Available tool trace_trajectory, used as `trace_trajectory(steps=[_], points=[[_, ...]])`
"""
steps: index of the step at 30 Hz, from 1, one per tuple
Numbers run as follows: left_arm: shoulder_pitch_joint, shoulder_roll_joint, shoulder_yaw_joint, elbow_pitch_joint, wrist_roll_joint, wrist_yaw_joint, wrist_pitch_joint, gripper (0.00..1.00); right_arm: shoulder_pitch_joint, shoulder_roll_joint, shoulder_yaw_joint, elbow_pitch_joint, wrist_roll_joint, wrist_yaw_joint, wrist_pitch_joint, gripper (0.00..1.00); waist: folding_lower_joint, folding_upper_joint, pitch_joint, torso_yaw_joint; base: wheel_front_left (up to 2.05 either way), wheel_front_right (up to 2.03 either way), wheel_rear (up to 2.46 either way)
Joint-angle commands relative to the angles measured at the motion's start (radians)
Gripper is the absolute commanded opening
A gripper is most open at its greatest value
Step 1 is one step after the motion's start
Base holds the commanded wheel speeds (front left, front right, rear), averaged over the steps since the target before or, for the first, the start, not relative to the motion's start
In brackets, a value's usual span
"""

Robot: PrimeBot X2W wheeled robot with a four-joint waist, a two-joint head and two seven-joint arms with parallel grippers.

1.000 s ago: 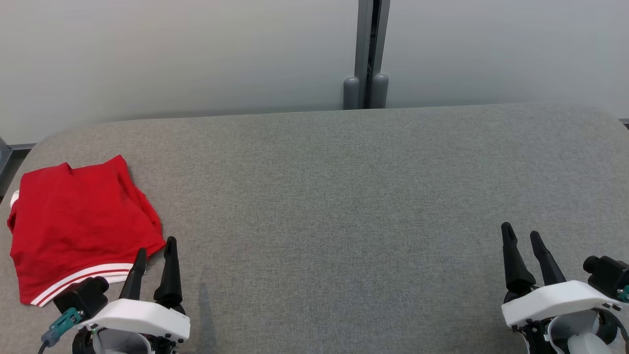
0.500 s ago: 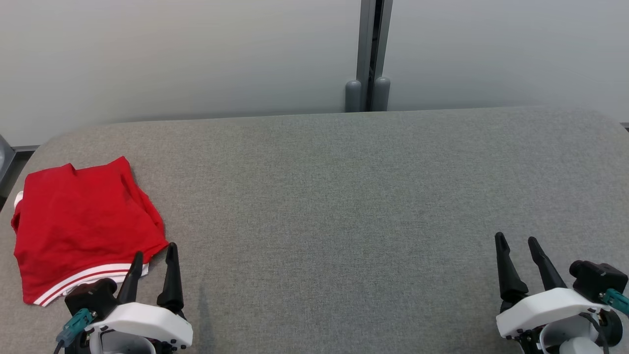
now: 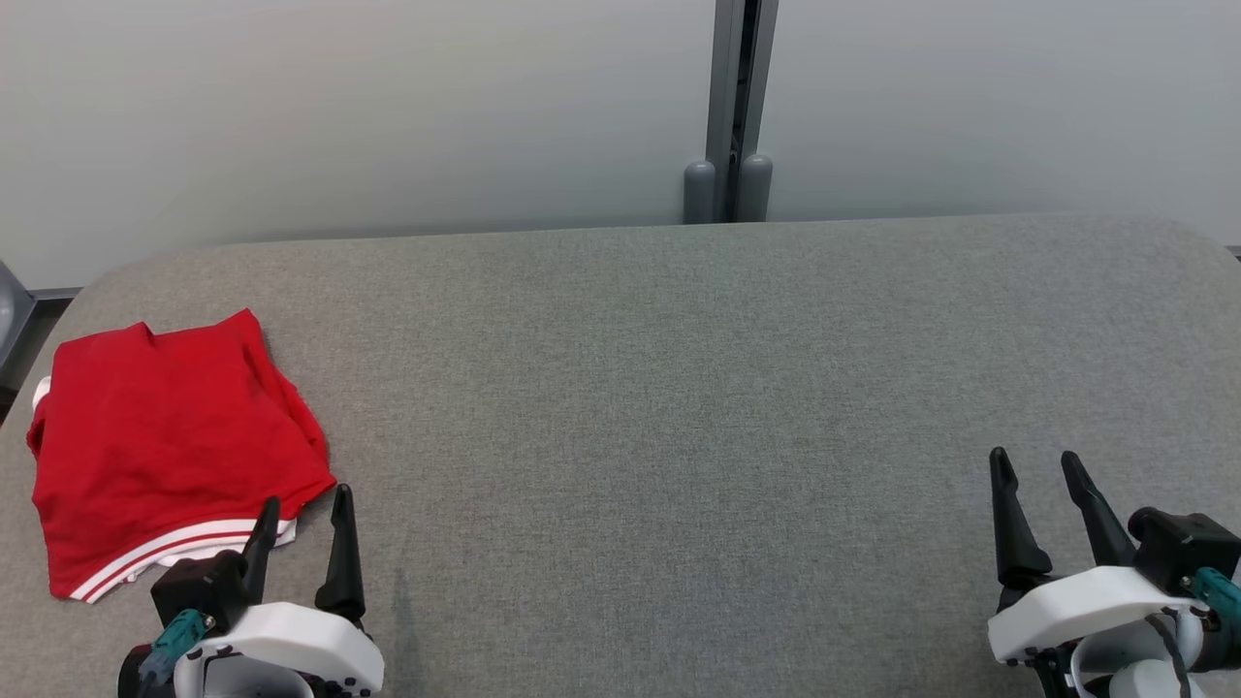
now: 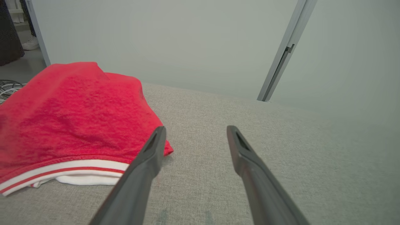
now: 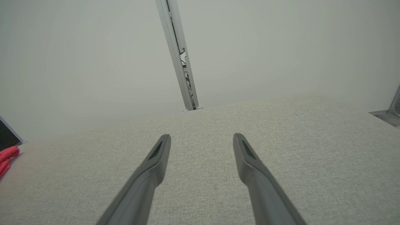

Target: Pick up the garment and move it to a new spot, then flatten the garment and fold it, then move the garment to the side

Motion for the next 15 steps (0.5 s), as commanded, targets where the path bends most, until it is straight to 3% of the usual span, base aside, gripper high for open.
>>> trace_trajectory(steps=[1,15], points=[[-0.010,0.006,0.001,0.001,0.021,0.005,-0.009,1.00,0.001,-0.002,-0.003,-0.005,-0.024,0.002,-0.010,1.00,0.0000,0.0000,0.000,0.000,0.00,0.00,0.00],[-0.004,0.007,0.011,0.009,0.112,0.016,-0.035,1.00,0.005,0.005,-0.032,0.014,-0.149,0.002,-0.038,1.00,0.0000,0.0000,0.006,0.001,0.00,0.00,0.00]])
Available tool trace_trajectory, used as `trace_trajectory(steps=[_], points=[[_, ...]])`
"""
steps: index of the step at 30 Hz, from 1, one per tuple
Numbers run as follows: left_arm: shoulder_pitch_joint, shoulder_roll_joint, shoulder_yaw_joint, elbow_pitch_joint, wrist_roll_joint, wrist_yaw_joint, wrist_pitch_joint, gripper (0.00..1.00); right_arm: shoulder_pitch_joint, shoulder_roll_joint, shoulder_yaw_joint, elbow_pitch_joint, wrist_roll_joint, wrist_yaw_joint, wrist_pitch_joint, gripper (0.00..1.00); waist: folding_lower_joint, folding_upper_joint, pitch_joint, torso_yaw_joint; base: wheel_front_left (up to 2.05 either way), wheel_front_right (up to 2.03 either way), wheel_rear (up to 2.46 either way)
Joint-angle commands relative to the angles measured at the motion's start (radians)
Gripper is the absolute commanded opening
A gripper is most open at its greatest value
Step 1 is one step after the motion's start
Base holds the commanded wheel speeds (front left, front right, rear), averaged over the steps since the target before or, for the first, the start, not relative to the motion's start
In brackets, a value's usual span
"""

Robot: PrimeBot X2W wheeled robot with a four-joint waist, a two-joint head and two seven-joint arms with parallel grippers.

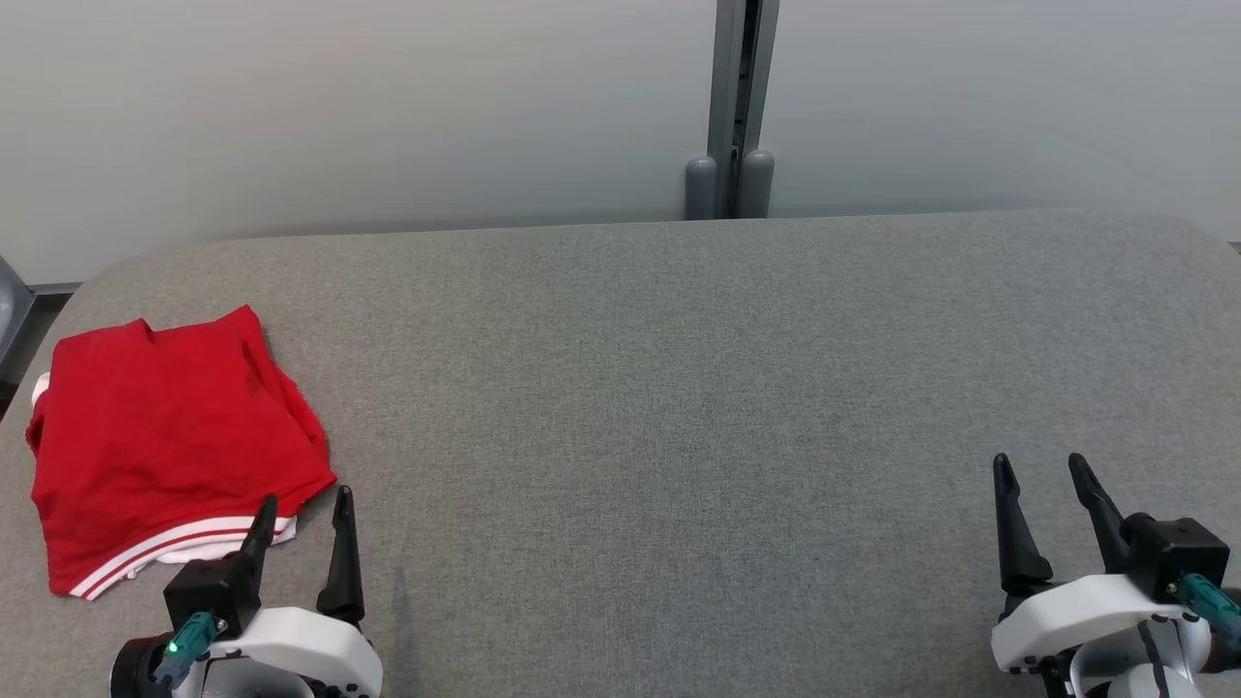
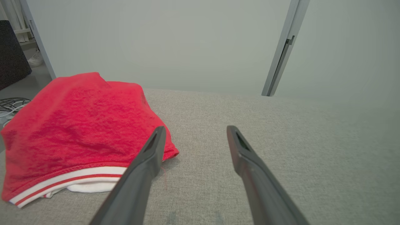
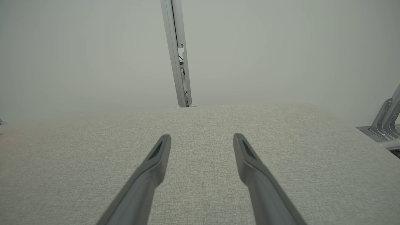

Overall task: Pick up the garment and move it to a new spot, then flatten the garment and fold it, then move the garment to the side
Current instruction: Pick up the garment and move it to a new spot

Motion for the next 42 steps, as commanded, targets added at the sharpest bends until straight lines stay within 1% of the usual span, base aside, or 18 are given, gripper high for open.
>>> trace_trajectory(steps=[1,5,8,10,18,19,24,29,32,35,39,42], points=[[-0.004,0.006,0.005,0.001,0.019,0.007,-0.008,1.00,0.004,-0.003,-0.002,0.000,-0.022,0.002,-0.013,1.00,0.0000,-0.0001,0.001,0.002,0.00,0.00,0.00],[-0.010,0.006,-0.003,0.009,0.047,0.006,-0.016,1.00,0.006,-0.003,-0.005,0.006,-0.052,0.002,-0.022,1.00,0.0000,-0.0001,0.005,0.019,0.00,0.00,0.00],[-0.017,0.006,-0.002,0.011,0.064,0.009,-0.022,1.00,0.006,-0.003,0.009,0.010,-0.067,0.002,-0.026,1.00,0.0000,-0.0001,0.011,0.043,0.00,0.00,0.00],[-0.025,0.007,0.002,0.013,0.066,0.013,-0.024,1.00,0.001,-0.003,0.020,0.012,-0.072,0.002,-0.030,1.00,0.0000,-0.0001,0.019,0.069,0.00,0.00,0.00],[-0.027,0.006,0.031,0.006,0.064,0.013,-0.022,1.00,-0.026,-0.003,0.083,0.019,-0.031,0.001,-0.028,1.00,0.0000,-0.0001,0.050,0.199,0.00,0.00,0.00],[-0.027,0.006,0.031,0.006,0.064,0.013,-0.022,1.00,-0.026,-0.003,0.083,0.019,-0.031,0.001,-0.028,1.00,0.0000,-0.0001,0.050,0.199,0.00,0.00,0.00],[-0.024,0.005,0.064,0.002,0.048,0.016,-0.022,1.00,-0.050,-0.006,0.130,0.025,-0.028,0.001,-0.028,1.00,0.0000,-0.0001,0.071,0.271,0.00,0.00,0.00],[-0.023,0.005,0.102,0.009,0.039,0.005,-0.022,1.00,-0.071,-0.009,0.166,0.033,-0.016,0.001,-0.028,1.00,0.0000,-0.0001,0.087,0.320,0.00,0.00,0.00],[-0.030,0.005,0.116,0.015,0.018,-0.011,-0.022,1.00,-0.082,-0.010,0.183,0.037,-0.014,0.001,-0.028,1.00,0.0000,-0.0001,0.103,0.328,0.00,0.00,0.00],[-0.065,0.006,0.135,0.032,0.003,-0.026,-0.022,1.00,-0.103,-0.021,0.204,0.039,-0.010,0.001,-0.028,1.00,0.0000,-0.0001,0.130,0.321,0.00,0.00,0.00],[-0.126,0.006,0.162,0.066,-0.016,-0.053,-0.022,1.00,-0.132,-0.048,0.231,0.028,-0.003,0.001,-0.028,1.00,0.0000,-0.0001,0.176,0.291,0.00,0.00,0.00],[-0.200,0.027,0.173,0.099,-0.008,-0.077,-0.022,1.00,-0.155,-0.066,0.249,0.020,0.003,0.001,-0.028,1.00,0.0000,-0.0001,0.217,0.262,0.00,0.00,0.00]])
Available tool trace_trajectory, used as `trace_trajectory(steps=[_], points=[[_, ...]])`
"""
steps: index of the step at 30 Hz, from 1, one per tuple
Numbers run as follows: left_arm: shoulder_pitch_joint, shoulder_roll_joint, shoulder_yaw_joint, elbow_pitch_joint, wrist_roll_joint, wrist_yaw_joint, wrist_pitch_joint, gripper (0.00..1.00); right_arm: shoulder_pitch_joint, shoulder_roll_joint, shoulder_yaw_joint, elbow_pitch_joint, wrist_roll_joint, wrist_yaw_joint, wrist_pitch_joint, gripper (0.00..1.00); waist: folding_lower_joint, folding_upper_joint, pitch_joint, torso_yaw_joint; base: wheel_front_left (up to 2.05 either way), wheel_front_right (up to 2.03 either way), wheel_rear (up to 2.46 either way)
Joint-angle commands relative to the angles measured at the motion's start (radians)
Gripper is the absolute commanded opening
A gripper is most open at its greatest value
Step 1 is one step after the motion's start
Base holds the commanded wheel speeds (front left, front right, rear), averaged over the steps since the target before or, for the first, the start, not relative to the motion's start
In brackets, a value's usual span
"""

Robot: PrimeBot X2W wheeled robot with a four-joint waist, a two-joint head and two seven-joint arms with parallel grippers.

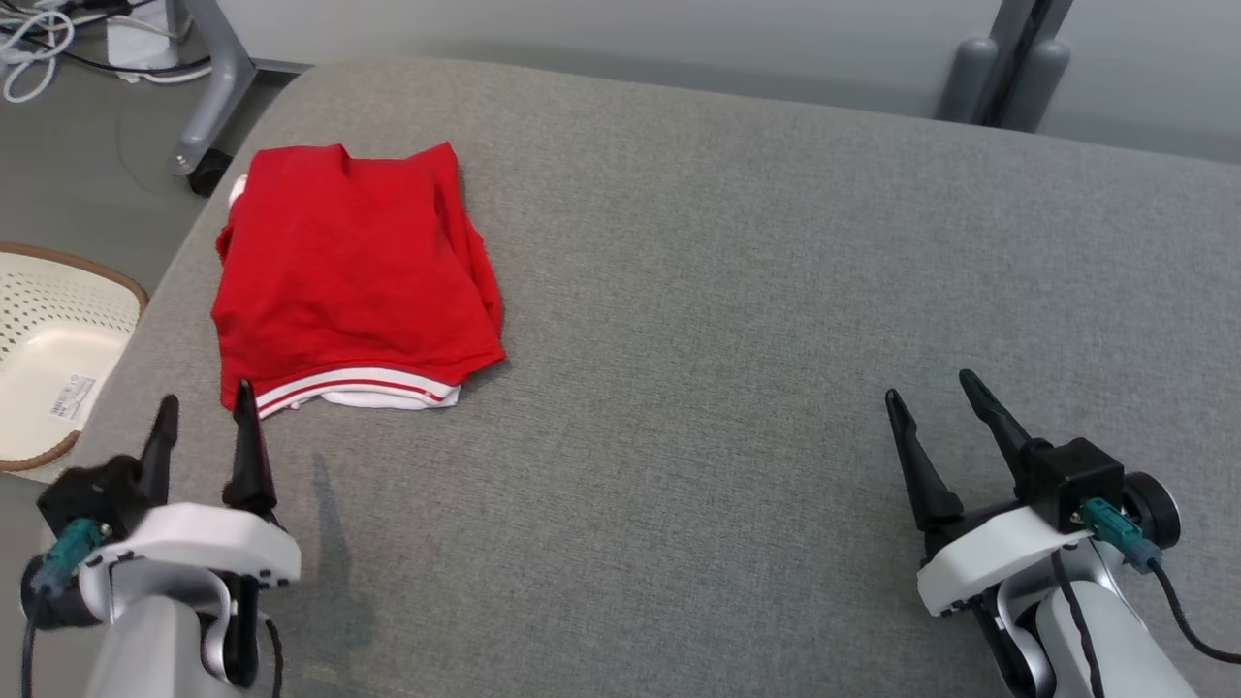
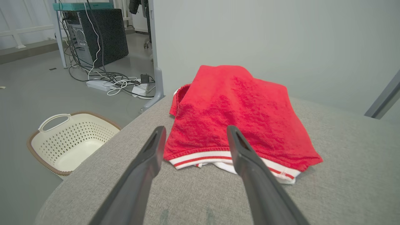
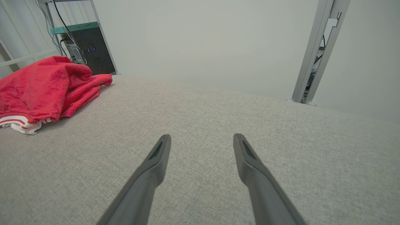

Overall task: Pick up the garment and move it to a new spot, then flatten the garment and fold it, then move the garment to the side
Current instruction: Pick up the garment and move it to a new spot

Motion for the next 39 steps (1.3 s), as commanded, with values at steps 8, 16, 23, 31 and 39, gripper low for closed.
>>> trace_trajectory(steps=[8,16,23,31,39], points=[[-0.266,0.120,0.007,0.193,0.039,-0.023,-0.001,1.00,-0.053,-0.055,0.031,-0.021,0.024,0.000,-0.005,1.00,0.0000,0.0000,0.132,-0.108,0.00,0.00,0.00],[-0.415,0.210,0.017,0.440,0.055,0.020,0.005,1.00,-0.070,-0.077,0.046,-0.005,0.046,0.000,-0.005,1.00,0.0000,0.0000,0.179,-0.159,0.00,0.00,0.00],[-0.472,0.234,0.014,0.588,0.042,0.028,0.035,1.00,-0.073,-0.080,0.050,0.007,0.054,0.000,-0.005,1.00,0.0000,0.0000,0.189,-0.171,0.00,0.00,0.00],[-0.537,0.237,-0.012,0.639,0.029,-0.016,0.014,0.00,-0.076,-0.063,0.046,0.015,0.070,0.000,-0.003,1.00,0.0000,0.0000,0.172,-0.166,0.00,0.00,0.00],[-0.654,0.232,-0.101,0.490,0.056,-0.042,-0.002,0.00,-0.049,-0.031,0.023,0.023,0.085,0.000,-0.003,1.00,0.0000,0.0000,0.101,-0.173,0.00,0.00,0.00]])
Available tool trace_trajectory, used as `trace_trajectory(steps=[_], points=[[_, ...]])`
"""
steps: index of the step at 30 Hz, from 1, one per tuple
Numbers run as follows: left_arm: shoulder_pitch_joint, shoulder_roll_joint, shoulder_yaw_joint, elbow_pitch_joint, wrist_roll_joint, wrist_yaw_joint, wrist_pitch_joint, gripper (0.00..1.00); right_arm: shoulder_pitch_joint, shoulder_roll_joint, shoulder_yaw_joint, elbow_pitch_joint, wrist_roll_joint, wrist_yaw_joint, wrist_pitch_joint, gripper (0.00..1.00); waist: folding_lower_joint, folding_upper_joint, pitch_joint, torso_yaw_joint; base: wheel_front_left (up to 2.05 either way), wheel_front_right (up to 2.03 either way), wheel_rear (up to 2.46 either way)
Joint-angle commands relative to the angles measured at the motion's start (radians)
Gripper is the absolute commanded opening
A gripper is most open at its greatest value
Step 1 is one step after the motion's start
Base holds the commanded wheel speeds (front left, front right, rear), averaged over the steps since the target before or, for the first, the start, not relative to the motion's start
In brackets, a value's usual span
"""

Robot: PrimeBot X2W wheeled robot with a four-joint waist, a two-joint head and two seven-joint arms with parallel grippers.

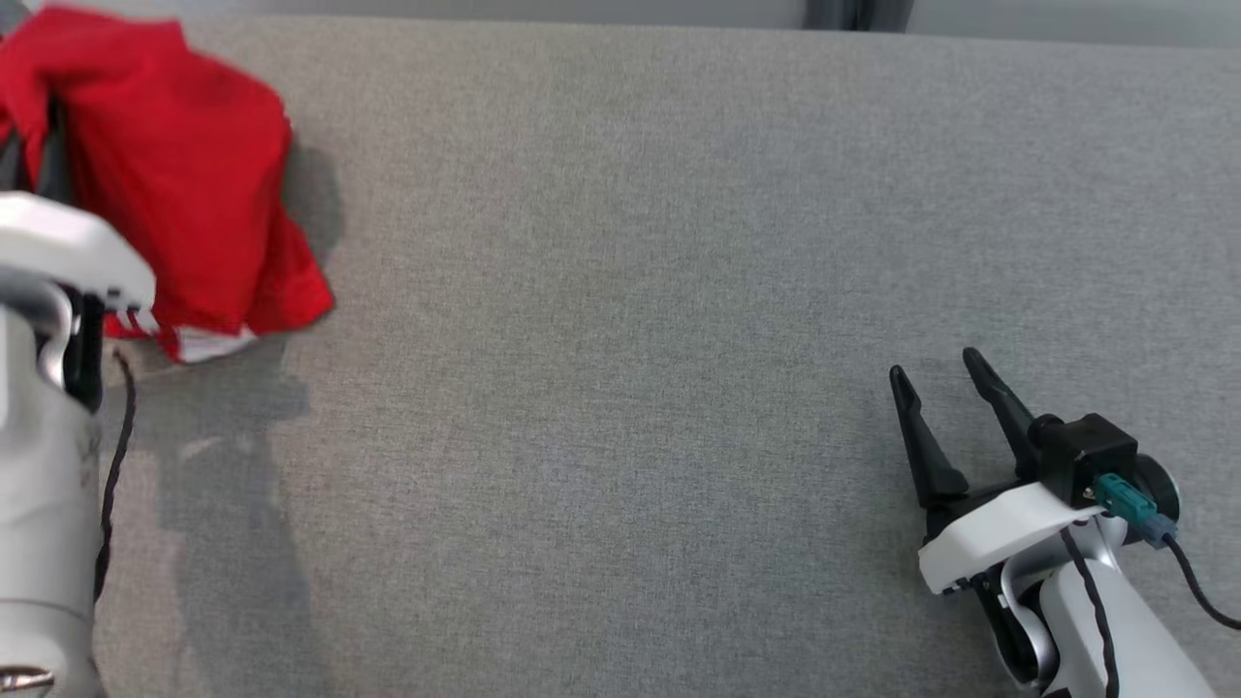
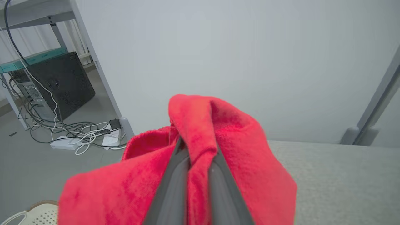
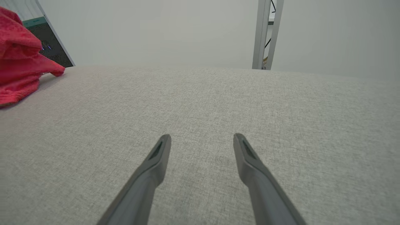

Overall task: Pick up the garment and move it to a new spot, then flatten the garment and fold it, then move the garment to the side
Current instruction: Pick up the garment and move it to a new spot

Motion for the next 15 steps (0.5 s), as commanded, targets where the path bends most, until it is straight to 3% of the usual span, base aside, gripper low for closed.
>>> trace_trajectory(steps=[1,12,15], points=[[-0.030,-0.012,-0.014,-0.029,0.010,-0.006,-0.005,0.00,0.016,0.003,-0.007,0.003,0.009,0.000,-0.001,1.00,0.0000,0.0000,-0.024,-0.008,0.00,0.00,0.00],[-0.022,-0.175,-0.255,-0.251,-0.085,-0.007,-0.004,0.00,0.058,0.055,-0.029,0.003,0.023,0.000,-0.001,1.00,0.0000,0.0000,-0.100,-0.124,0.00,0.00,0.00],[0.019,-0.222,-0.369,-0.285,-0.145,-0.007,-0.004,0.00,0.064,0.060,-0.037,0.005,0.028,0.000,-0.001,1.00,0.0000,0.0000,-0.105,-0.179,0.00,0.00,0.00]])
